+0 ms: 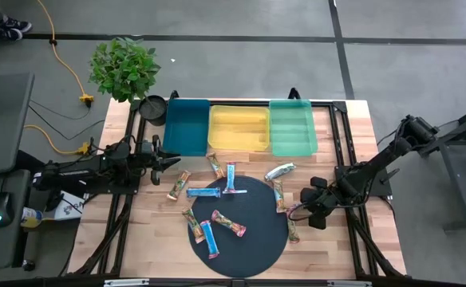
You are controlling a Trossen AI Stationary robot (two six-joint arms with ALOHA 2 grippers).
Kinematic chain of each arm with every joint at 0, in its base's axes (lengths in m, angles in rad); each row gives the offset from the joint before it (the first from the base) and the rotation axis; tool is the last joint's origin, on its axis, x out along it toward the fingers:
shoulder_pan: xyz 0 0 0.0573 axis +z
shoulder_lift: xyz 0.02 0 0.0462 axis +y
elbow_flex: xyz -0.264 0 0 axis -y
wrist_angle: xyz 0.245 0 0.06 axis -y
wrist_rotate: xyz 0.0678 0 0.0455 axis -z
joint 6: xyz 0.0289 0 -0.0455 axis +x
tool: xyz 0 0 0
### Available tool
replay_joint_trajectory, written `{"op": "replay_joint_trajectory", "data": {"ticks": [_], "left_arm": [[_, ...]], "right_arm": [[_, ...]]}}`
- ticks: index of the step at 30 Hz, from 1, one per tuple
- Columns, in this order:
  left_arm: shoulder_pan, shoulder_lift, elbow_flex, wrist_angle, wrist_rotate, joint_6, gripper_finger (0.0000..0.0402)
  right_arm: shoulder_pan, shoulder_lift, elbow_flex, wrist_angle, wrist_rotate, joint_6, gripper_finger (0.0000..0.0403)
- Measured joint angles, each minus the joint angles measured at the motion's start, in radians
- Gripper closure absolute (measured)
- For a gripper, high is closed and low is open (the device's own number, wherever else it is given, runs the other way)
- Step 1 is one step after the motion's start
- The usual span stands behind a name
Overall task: Pick and place Granola Bars by type
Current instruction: Put the violet granola bar into the green bin
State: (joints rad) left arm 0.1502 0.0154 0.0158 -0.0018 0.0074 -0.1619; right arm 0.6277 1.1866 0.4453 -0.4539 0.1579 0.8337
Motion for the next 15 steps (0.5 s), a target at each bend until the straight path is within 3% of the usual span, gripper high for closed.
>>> {"op": "replay_joint_trajectory", "data": {"ticks": [5,15], "left_arm": [[0.000,0.000,0.000,0.000,0.000,0.000,0.0319],[0.000,0.000,0.000,0.000,0.000,0.000,0.0319]], "right_arm": [[0.000,0.000,0.055,-0.014,0.024,-0.003,0.0388],[-0.060,0.000,0.276,-0.091,0.254,-0.114,0.0388]]}}
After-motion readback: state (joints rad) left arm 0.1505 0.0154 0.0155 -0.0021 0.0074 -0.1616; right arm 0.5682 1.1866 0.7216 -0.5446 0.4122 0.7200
